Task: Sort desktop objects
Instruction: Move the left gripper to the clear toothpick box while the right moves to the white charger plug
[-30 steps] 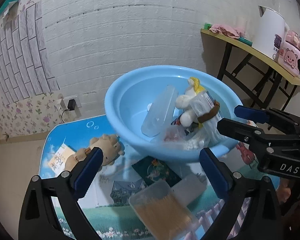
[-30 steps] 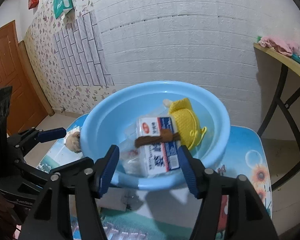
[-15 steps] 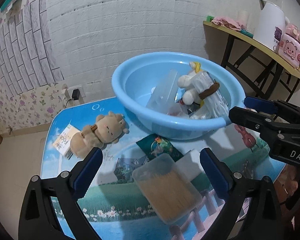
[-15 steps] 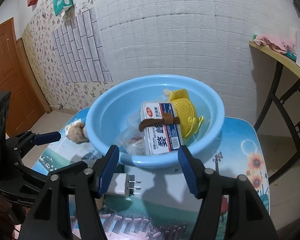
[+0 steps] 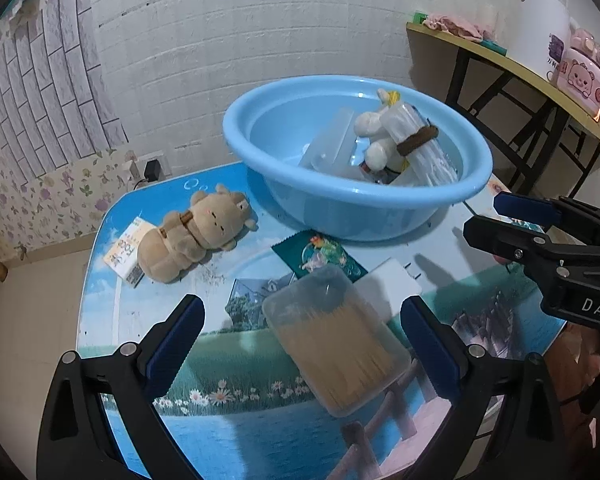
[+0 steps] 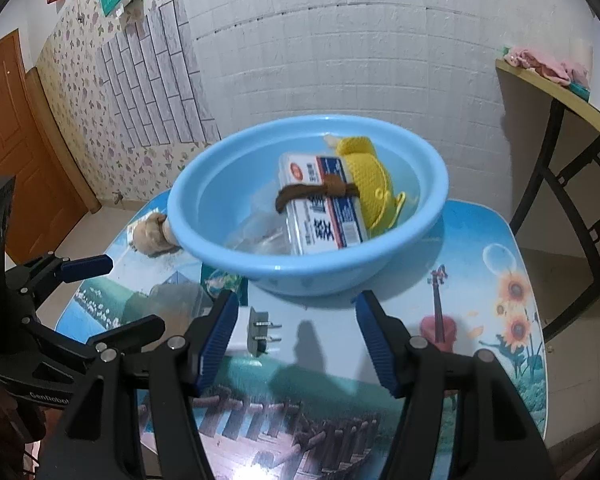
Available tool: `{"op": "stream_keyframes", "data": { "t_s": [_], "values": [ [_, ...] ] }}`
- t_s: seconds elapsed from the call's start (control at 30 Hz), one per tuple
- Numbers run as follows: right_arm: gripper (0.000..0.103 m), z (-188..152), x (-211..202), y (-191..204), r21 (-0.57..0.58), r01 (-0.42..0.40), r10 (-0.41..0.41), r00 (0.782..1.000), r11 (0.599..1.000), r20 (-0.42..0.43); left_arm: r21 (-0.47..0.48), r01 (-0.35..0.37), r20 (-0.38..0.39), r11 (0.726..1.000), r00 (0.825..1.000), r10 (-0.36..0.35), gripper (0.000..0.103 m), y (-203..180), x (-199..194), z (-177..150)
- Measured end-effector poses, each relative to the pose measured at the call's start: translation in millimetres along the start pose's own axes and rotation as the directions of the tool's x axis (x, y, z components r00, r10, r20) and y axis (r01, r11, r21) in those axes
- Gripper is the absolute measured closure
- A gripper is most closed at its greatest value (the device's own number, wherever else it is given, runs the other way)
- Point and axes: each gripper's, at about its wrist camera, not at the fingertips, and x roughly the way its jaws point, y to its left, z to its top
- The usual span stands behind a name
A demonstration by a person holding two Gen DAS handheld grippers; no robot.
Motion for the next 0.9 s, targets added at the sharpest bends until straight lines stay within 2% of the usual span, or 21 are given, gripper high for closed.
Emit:
{"op": "stream_keyframes", "data": {
  "t_s": [0.7, 0.9],
  "values": [
    [0.042, -21.2, 16.6, 12.3, -0.029, -0.018, 0.015, 0.997, 0.999, -0.081, -0.016, 0.006, -0.067, 1.0, 0.998, -0.007, 0.004, 8.2, 14.6, -25.8],
    [0.042, -23.4, 21.2, 11.5, -0.027, -0.015, 0.012, 0.995, 1.0, -0.097, -0.024, 0.016, -0.064, 1.0, 0.998, -0.018, 0.004, 9.1, 15.2, -26.9]
  ]
}}
